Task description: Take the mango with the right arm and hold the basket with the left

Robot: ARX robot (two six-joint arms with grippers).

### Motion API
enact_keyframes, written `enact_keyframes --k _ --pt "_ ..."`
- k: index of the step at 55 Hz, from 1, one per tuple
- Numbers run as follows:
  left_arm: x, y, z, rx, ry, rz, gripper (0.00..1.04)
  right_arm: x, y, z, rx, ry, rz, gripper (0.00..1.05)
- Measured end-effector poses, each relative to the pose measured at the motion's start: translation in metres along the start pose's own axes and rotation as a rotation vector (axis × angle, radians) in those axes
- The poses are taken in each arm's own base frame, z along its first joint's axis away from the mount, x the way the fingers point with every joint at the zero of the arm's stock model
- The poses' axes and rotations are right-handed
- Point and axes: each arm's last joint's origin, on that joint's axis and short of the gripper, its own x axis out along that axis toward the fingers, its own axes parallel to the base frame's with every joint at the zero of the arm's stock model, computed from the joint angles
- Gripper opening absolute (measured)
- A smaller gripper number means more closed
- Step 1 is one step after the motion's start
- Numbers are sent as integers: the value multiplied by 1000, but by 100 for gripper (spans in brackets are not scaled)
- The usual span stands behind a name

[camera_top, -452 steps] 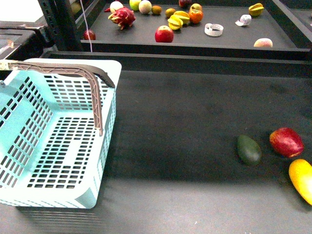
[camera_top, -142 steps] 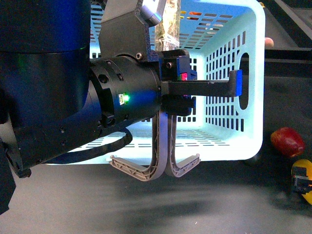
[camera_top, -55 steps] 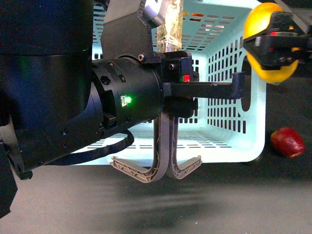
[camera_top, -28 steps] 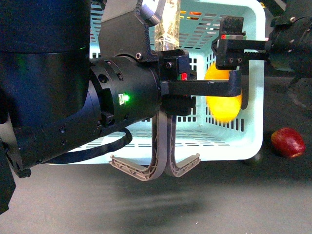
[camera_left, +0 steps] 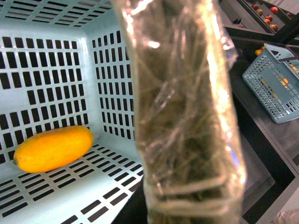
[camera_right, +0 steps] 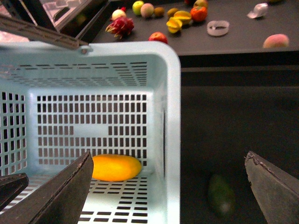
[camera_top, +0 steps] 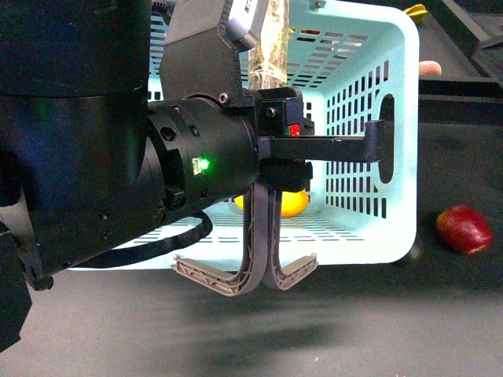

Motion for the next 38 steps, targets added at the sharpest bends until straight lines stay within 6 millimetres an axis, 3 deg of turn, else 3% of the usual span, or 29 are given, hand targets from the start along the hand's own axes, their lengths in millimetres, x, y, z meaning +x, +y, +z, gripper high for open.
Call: enact_keyframes --k 19,38 --pt "0 0 0 -1 2 -7 5 -75 -14 -15 76 -58 -137 97" --pt "0 0 0 -1 1 -4 5 -80 -16 -14 61 -116 -156 94"
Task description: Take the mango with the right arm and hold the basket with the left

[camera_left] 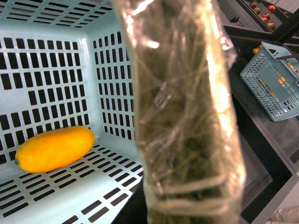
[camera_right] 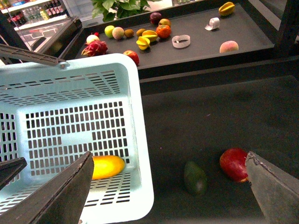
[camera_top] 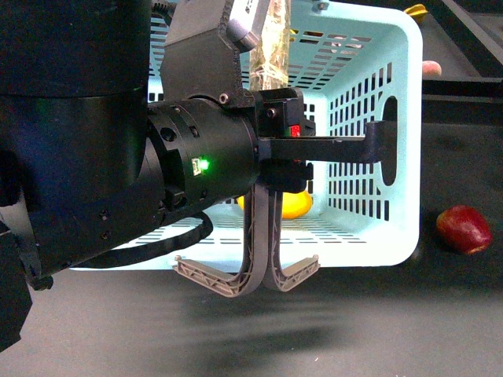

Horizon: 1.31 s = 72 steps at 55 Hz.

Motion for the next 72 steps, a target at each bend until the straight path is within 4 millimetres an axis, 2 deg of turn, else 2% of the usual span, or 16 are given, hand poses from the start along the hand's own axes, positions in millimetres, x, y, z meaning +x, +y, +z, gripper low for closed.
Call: enact_keyframes --k 8,10,31,72 --pt "0 0 0 3 0 0 5 -6 -5 -5 -124 -197 -29 73" --pt "0 0 0 2 0 0 5 -9 -5 -5 -147 -220 -26 64" --pt "0 0 0 0 1 -1 5 -22 -7 -21 -187 -237 -27 2" --pt "0 0 0 0 0 -1 5 -40 -7 -25 -191 -239 -27 2"
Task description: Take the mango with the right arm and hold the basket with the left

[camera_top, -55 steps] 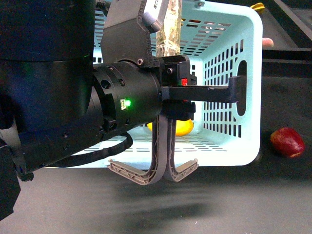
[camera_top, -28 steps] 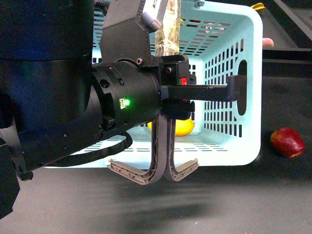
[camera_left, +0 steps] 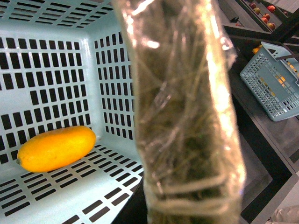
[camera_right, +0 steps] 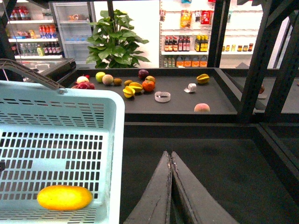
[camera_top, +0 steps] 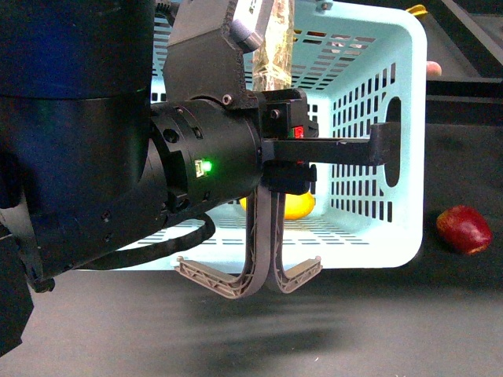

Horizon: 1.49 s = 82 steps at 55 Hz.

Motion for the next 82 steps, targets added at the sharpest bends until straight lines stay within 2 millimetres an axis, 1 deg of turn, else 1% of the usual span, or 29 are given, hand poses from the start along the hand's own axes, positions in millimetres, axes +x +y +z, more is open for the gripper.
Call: enact_keyframes --k 10,14,17,32,34,47,53,56,64,67,70,74,82 --pt "0 0 0 0 0 0 5 -2 0 0 0 0 0 2" --pt "0 0 0 0 0 0 5 -9 0 -5 -1 35 1 2" --pt "0 0 0 1 0 0 5 -12 0 -3 -2 15 2 2" --pt "0 0 0 -2 0 -1 5 -13 0 -3 -2 6 2 2" --pt "0 0 0 -3 0 -1 5 -13 0 -3 -3 6 1 6" --pt "0 0 0 2 -4 10 5 -13 0 -3 -3 6 1 41" --pt "5 0 -2 5 -82 187 5 -13 0 -3 -3 6 2 57" --pt "9 1 0 -6 -112 245 5 -13 0 -3 -3 6 3 66" --pt "20 7 15 -108 -202 335 5 -13 0 -3 -3 6 2 87" --pt "26 14 24 -181 -242 405 5 -13 0 -3 -3 6 2 98" --pt "31 24 32 -289 -279 454 5 -13 0 -3 -3 6 2 96" --pt "38 38 37 -441 -319 516 5 -13 0 -3 -3 5 2 97" --pt "46 59 37 -656 -379 590 5 -13 0 -3 -3 5 3 97"
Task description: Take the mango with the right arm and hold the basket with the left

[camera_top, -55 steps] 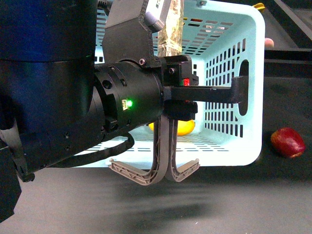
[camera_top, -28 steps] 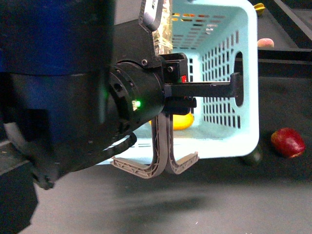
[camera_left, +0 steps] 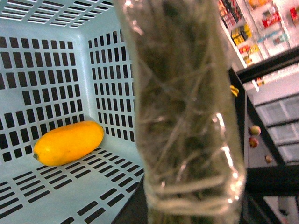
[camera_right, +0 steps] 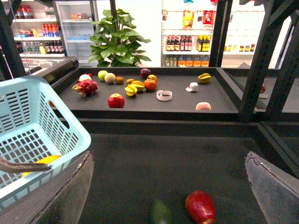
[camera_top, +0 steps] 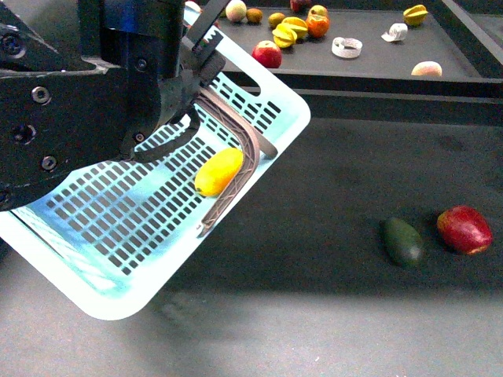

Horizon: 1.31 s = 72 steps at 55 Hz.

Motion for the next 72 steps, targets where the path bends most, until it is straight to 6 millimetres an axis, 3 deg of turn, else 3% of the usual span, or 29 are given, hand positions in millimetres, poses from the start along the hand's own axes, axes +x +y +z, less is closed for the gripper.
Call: enact_keyframes --k 19,26,39,55,61,67,72 --pt "36 26 12 -378 -151 160 5 0 0 0 0 0 0 97" --pt "45 45 20 -440 -220 209 5 0 0 0 0 0 0 97" --pt "62 57 28 -505 -227 223 5 0 0 0 0 0 0 97" --pt "59 59 28 -502 -193 242 53 0 0 0 0 0 0 97" --pt "43 57 35 -479 -191 259 72 0 0 0 0 0 0 97" --pt "11 51 54 -447 -219 237 97 0 0 0 0 0 0 97" --pt "-13 56 69 -430 -251 224 96 0 0 0 0 0 0 97"
